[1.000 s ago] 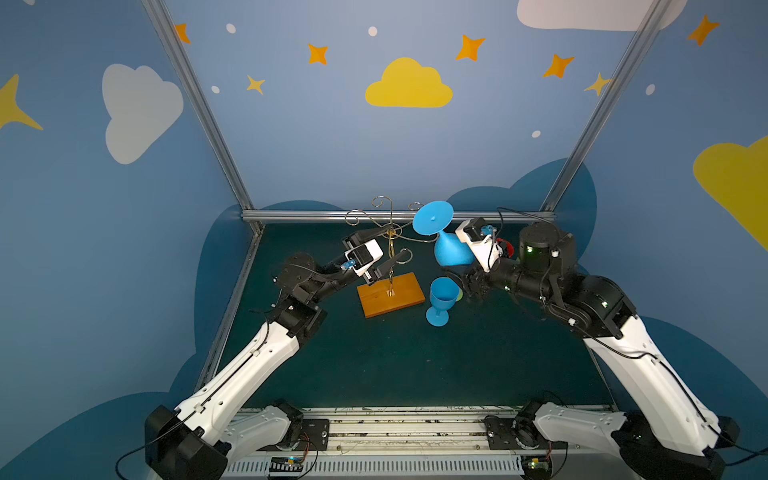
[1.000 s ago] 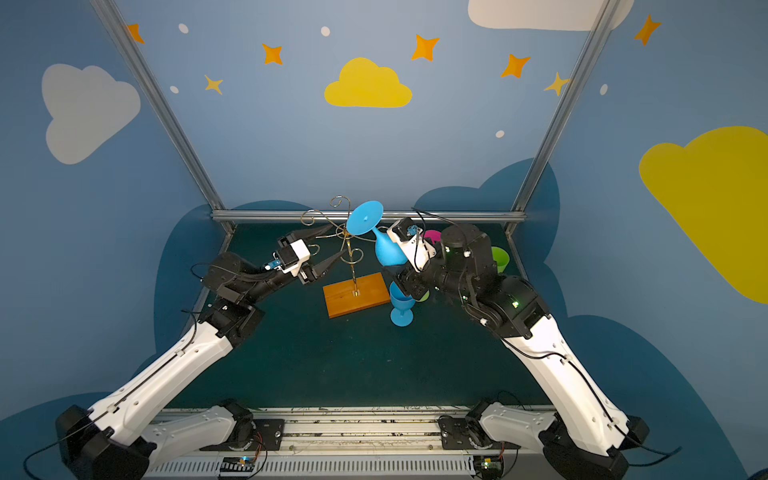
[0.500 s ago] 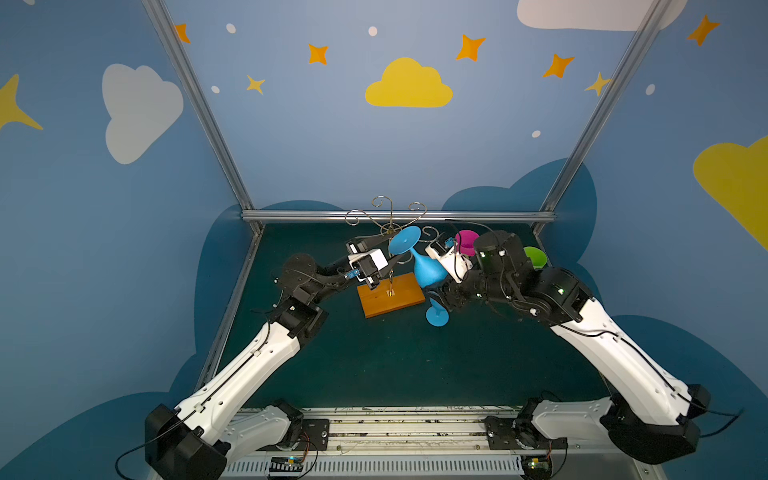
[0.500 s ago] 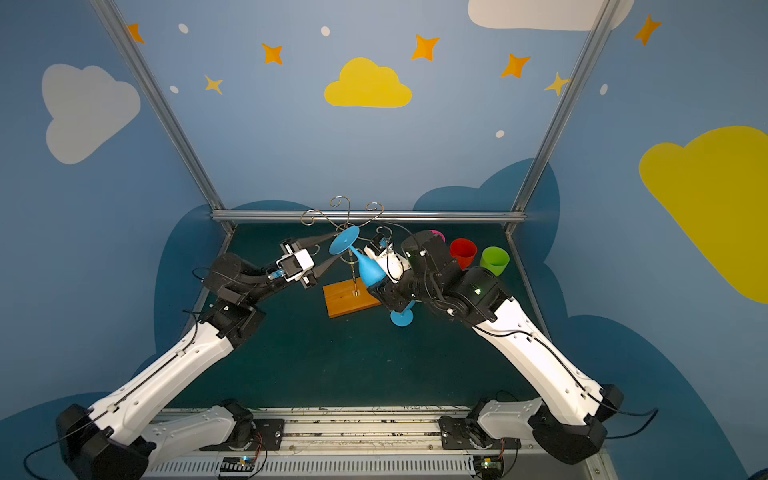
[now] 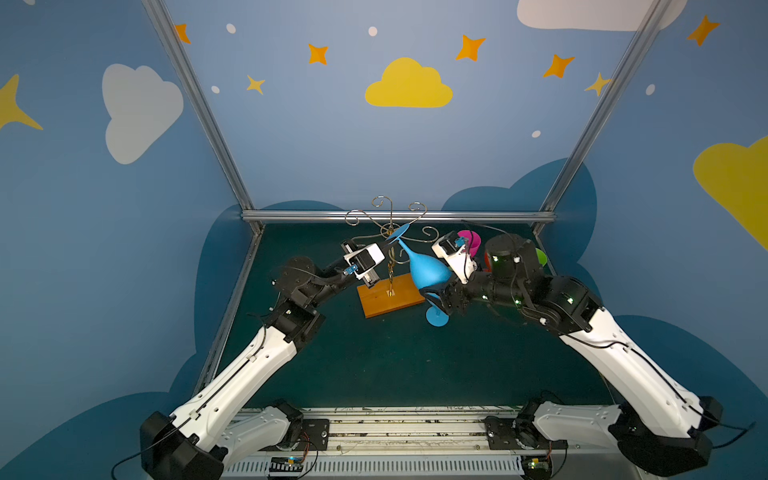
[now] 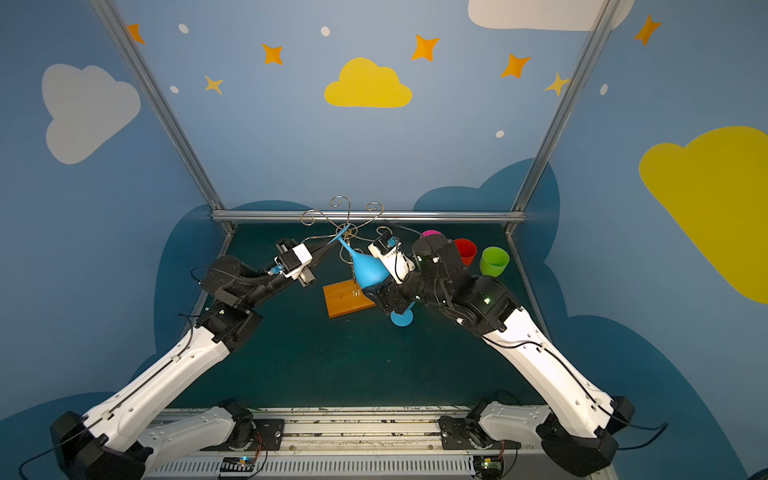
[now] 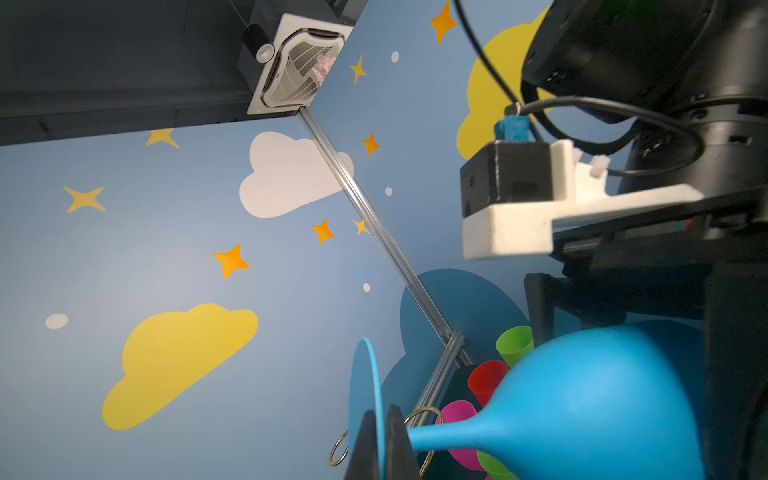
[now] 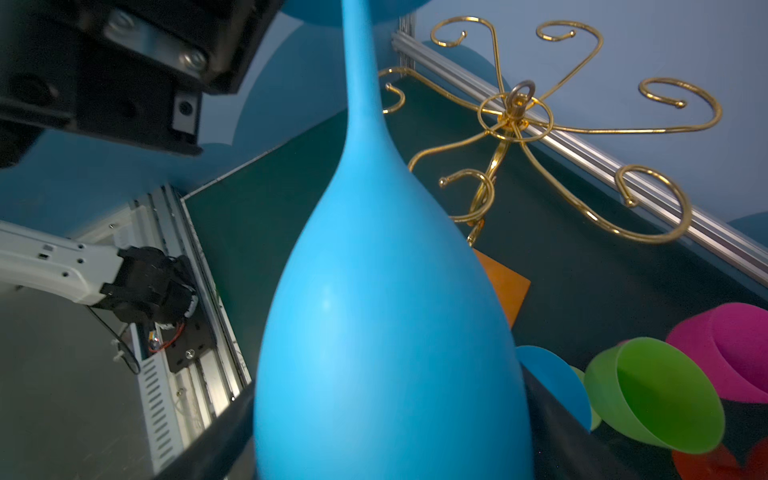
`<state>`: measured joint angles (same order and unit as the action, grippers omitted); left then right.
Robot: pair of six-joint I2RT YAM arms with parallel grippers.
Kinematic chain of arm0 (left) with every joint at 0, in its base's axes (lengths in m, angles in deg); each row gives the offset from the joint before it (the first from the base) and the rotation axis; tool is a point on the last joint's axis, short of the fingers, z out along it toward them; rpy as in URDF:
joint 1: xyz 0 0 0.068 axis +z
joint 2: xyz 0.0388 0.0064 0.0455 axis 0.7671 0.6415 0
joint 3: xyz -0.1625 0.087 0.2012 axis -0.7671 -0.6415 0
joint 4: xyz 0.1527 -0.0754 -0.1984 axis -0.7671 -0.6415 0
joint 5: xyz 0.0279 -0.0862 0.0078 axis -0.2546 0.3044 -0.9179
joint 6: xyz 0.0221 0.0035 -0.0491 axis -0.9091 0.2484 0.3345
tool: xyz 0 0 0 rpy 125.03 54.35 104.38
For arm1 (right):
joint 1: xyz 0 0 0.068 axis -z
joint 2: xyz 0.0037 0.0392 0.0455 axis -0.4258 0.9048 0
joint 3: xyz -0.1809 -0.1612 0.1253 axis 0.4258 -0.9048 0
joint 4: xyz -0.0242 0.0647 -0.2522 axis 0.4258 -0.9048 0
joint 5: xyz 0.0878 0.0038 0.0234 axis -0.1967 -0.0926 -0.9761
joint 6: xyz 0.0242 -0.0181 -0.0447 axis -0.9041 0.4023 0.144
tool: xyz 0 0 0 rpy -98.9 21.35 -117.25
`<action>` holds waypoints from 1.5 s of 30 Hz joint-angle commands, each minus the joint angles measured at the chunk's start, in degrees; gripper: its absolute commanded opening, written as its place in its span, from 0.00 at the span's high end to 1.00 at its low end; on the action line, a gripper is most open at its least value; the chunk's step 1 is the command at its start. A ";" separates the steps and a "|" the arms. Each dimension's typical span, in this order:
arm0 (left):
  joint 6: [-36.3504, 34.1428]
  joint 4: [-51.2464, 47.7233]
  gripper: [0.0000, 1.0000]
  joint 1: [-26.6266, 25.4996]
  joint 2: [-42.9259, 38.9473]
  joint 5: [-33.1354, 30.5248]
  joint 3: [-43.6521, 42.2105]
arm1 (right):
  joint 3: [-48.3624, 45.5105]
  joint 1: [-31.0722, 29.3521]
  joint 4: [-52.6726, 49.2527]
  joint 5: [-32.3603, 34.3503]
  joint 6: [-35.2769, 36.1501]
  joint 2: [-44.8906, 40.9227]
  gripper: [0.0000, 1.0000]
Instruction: Take the wine glass off the wine glass rack
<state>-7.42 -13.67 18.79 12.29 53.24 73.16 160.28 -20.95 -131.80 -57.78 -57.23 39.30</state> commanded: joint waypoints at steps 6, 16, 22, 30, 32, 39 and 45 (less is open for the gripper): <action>16.11 -1.43 0.97 0.82 -0.51 -10.77 0.34 | -9.82 10.00 20.38 -18.78 -8.57 -9.14 0.15; 34.48 3.82 0.97 6.03 1.16 -3.80 -1.11 | -16.93 17.92 28.53 -23.74 -16.31 -16.02 0.15; 36.41 4.75 0.97 6.59 1.18 -1.95 -1.03 | -18.69 18.73 31.36 -21.10 -18.34 -16.28 0.18; 38.28 5.80 0.97 7.18 1.62 0.21 -1.02 | -17.89 18.72 35.48 -21.39 -20.27 -12.68 0.30; 38.54 5.89 0.97 7.23 1.85 0.23 -1.03 | -17.52 18.72 36.79 -22.14 -21.13 -11.61 0.34; 38.68 6.16 0.97 7.34 2.32 0.23 -1.02 | -16.59 17.92 39.53 -23.29 -23.21 -8.37 0.59; 38.20 5.90 0.97 7.67 2.22 -0.24 -1.10 | -15.29 16.71 38.11 -23.06 -22.45 -7.34 0.88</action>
<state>30.56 -9.76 26.48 14.87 51.84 72.20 143.04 -3.81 -94.78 -81.04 -79.72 31.72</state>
